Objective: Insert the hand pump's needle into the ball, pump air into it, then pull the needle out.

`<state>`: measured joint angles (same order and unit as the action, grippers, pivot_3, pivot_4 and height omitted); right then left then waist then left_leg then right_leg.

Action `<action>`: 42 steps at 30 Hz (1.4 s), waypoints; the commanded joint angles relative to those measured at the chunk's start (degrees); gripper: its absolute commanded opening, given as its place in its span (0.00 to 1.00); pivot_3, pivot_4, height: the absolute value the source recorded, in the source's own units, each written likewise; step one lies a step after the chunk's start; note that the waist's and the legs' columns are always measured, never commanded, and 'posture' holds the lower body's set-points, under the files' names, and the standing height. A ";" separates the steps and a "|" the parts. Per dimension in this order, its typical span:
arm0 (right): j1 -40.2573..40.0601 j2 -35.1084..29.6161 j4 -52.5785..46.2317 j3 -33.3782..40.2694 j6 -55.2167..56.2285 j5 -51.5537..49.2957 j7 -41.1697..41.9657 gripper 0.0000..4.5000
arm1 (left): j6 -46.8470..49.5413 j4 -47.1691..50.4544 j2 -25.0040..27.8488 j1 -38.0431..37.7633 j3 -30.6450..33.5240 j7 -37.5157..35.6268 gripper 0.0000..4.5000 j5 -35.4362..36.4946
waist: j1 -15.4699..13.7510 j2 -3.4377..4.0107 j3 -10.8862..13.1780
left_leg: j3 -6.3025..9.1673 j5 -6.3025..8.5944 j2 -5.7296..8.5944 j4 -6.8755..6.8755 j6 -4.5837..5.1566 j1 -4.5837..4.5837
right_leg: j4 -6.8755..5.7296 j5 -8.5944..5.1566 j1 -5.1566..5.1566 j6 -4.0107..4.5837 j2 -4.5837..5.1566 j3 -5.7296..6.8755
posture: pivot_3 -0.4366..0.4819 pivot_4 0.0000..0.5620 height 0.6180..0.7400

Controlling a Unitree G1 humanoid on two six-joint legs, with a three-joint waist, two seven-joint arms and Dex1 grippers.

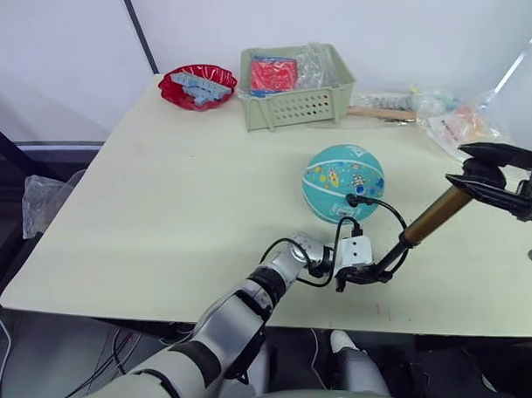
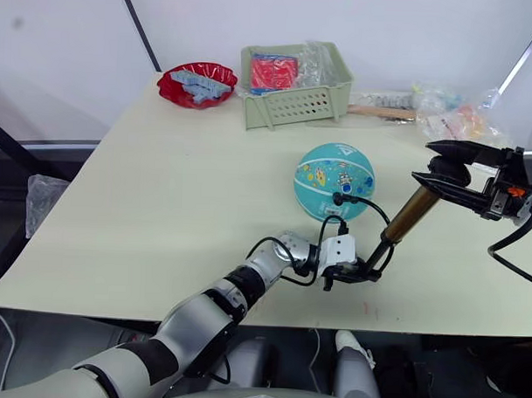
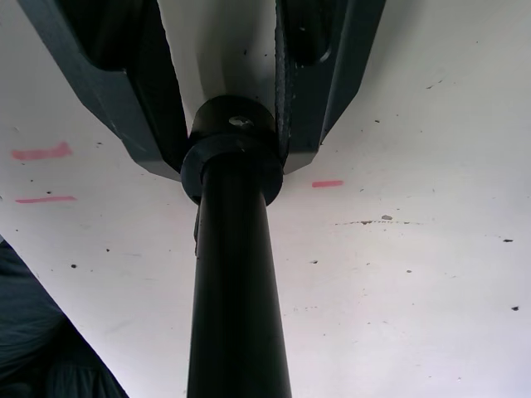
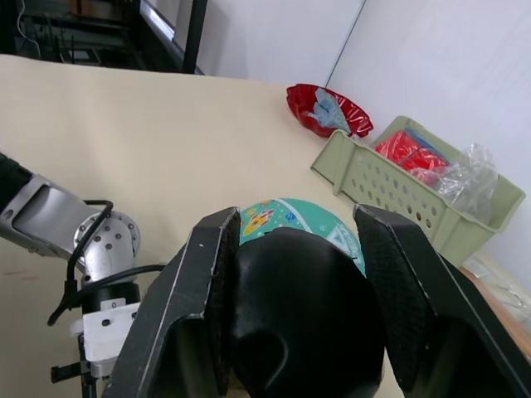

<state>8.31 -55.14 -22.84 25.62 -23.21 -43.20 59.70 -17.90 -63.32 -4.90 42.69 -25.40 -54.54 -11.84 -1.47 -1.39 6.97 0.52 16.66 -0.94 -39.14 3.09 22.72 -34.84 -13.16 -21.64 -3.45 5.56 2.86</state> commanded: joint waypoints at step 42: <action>2.00 -2.39 -4.16 -0.85 0.13 -0.65 -1.55 0.37 | 4.91 -7.44 3.80 -3.73 -4.04 -0.05 0.23 -6.23 | -0.57 0.45 0.18 | 0.05 0.00 0.04 0.04 0.00 0.05 | 0.00 -0.01 -0.03 0.01 -0.26 0.09 | 0.48 0.27 0.98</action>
<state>7.26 -55.54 -23.93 18.48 -20.80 -37.78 58.70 -17.93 -63.35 -5.38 42.85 -25.39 -54.88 -11.76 -2.04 -0.94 7.14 0.56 16.66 -0.90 -39.12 3.09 22.77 -34.84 -13.17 -21.67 -3.44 5.32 2.93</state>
